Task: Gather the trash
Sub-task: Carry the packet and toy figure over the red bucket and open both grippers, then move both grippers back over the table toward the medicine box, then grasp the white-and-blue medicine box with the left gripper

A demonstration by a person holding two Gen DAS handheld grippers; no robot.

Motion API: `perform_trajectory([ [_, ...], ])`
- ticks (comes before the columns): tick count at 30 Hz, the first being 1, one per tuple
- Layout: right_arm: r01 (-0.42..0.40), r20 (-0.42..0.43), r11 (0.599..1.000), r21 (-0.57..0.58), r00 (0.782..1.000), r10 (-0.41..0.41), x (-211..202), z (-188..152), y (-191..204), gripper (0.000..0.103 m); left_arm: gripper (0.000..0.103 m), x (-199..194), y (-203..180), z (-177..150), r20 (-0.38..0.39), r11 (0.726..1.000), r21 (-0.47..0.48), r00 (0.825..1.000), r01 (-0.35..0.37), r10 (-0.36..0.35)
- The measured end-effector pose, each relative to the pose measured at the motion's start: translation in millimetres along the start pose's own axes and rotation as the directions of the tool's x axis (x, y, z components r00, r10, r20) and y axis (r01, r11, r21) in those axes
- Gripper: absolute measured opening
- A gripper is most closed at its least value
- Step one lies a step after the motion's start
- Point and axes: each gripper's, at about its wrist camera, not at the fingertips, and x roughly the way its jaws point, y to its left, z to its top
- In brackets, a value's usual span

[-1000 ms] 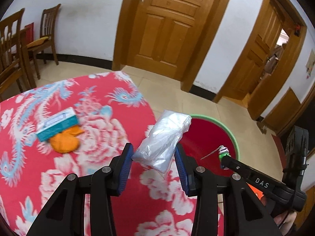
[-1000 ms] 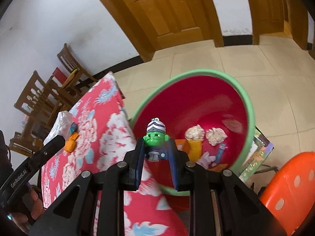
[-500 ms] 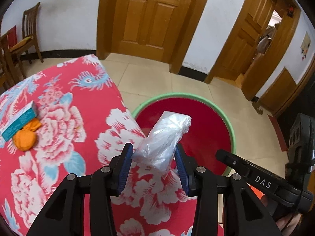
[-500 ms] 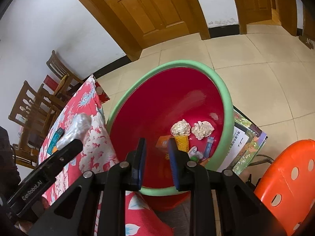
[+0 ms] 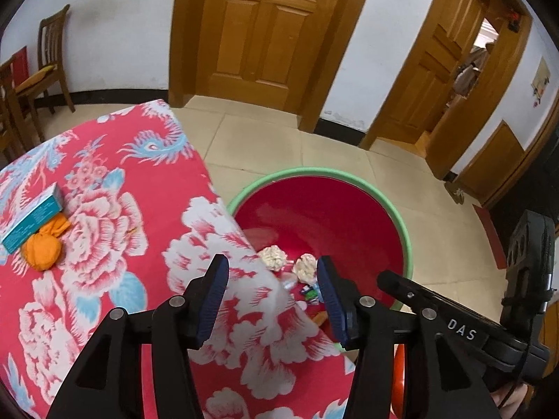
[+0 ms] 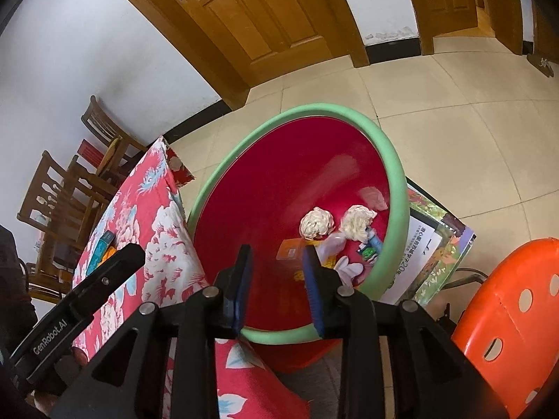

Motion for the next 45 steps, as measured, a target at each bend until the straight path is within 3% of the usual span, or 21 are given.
perform_trajectory([
  [11, -0.018, 0.010, 0.999, -0.027, 1.000, 0.018, -5, -1, 17, 0.045, 0.055, -31, 48, 7, 0.055, 0.991, -0.085, 0.992, -0.107, 0.111],
  [21, -0.022, 0.007, 0.998, -0.055, 1.000, 0.022, -2, -4, 38, 0.051, 0.066, -54, 114, 19, 0.084, 0.947, -0.188, 0.956, -0.261, 0.280],
  [24, -0.024, 0.002, 0.998, -0.066, 1.000, 0.024, 0, -5, 44, 0.052, 0.073, -53, 135, 21, 0.071, 0.923, -0.235, 0.941, -0.306, 0.330],
  [31, -0.030, -0.007, 0.996, -0.088, 1.000, 0.029, 5, -7, 54, 0.053, 0.075, -41, 170, 25, 0.019, 0.881, -0.301, 0.921, -0.366, 0.389],
  [43, -0.035, -0.020, 0.996, -0.087, 0.999, 0.034, 10, -9, 57, 0.054, 0.079, -5, 192, 31, -0.077, 0.828, -0.381, 0.906, -0.412, 0.415],
  [45, -0.036, -0.021, 0.996, -0.086, 0.999, 0.035, 10, -8, 56, 0.054, 0.080, -2, 192, 33, -0.072, 0.820, -0.372, 0.894, -0.436, 0.443],
])
